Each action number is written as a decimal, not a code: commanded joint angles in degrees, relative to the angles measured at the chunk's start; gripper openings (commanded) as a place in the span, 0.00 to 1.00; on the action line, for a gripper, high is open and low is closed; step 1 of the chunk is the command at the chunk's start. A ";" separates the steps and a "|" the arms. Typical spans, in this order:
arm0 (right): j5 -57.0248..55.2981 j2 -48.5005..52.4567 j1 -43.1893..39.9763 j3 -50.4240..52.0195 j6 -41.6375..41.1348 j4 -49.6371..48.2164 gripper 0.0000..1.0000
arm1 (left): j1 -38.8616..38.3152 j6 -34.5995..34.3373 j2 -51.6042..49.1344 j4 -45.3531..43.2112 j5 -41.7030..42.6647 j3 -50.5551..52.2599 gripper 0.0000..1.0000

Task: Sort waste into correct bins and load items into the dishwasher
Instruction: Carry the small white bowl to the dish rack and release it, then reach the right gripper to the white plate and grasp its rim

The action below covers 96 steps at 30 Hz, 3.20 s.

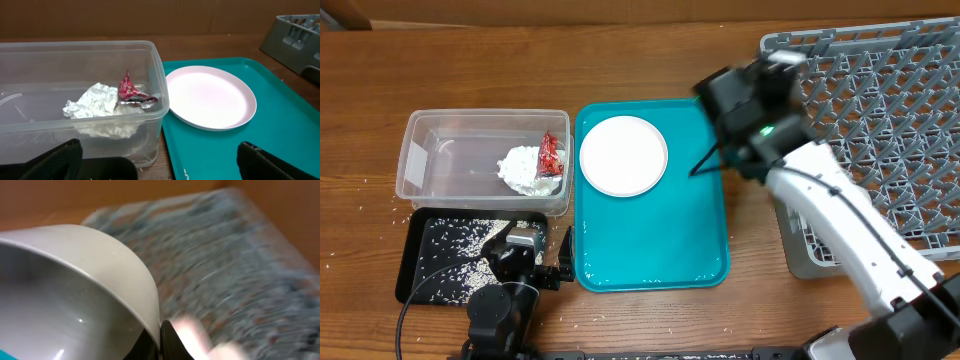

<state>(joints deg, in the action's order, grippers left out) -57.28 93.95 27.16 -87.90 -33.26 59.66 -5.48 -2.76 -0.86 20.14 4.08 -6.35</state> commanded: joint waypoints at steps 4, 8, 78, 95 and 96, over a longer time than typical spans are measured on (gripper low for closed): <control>-15.52 2.67 -11.02 -0.96 7.82 -9.55 0.04 | 0.48 1.09 0.59 -0.09 0.00 0.31 1.00; -15.61 7.30 -15.34 -0.96 14.88 -12.87 0.04 | 0.48 1.09 0.59 -0.09 0.00 0.31 1.00; 59.87 17.75 5.66 -0.44 0.17 -11.91 0.62 | 0.48 1.09 0.59 -0.09 0.00 0.31 1.00; 58.80 27.41 4.94 -1.31 -6.01 -9.94 0.04 | 0.48 1.09 0.59 -0.09 0.00 0.31 1.00; 58.69 26.88 4.72 -1.62 -5.95 -9.62 0.04 | 0.48 1.09 0.61 -0.09 0.00 0.31 1.00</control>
<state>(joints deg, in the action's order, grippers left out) 2.55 122.10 32.47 -88.92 -38.98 48.80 -5.48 -2.74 -0.86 20.14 4.08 -6.33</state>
